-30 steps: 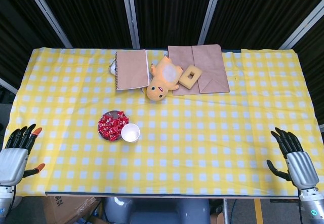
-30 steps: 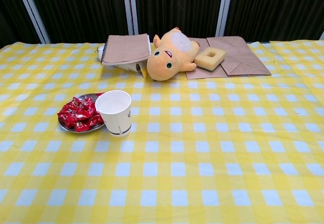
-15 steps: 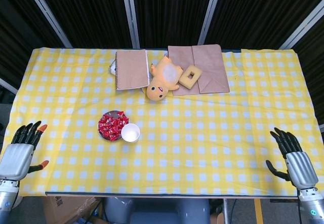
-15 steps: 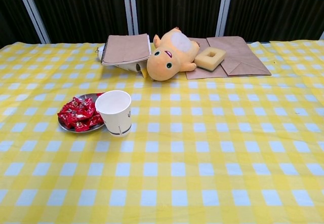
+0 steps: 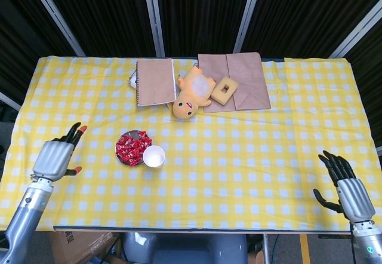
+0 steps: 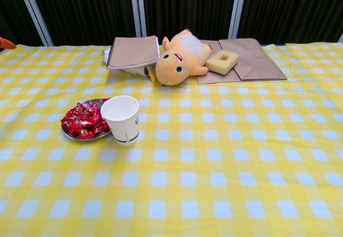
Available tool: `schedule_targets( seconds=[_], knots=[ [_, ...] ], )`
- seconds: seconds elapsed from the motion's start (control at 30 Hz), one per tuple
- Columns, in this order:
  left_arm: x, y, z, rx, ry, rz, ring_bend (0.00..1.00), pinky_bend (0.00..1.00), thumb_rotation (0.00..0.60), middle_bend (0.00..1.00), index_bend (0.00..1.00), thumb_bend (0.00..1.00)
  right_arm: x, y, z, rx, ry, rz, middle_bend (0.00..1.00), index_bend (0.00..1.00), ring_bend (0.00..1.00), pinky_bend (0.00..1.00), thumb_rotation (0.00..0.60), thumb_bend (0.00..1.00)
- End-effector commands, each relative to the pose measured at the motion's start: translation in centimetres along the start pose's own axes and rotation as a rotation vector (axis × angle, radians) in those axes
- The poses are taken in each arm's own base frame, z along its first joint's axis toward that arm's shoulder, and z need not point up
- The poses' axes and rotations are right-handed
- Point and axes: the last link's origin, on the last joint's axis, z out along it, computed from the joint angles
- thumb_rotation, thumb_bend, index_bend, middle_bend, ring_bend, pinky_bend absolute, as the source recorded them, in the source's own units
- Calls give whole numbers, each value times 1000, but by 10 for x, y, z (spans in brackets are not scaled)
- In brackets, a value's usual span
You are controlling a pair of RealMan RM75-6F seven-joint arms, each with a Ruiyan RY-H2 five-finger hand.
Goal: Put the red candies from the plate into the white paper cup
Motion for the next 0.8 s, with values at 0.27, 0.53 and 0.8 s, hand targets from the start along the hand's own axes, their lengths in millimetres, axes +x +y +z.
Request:
schedule_targets(
  seconds=[0.27,0.53,0.8],
  knots=[
    [-13,56,68,-47,-123,52,827,870,600,130,93,115,3,0,0,-1,-6,32,0,0,0,0,600,424],
    [-25,84,85,-45,-204,87,857,883,600,130,92,117,6,1,1,-4,-4,58,0,0,0,0,600,423],
    [-35,102,96,-47,-234,83,835,883,600,110,92,117,7,0,0,1,-5,70,0,0,0,0,600,423]
  ],
)
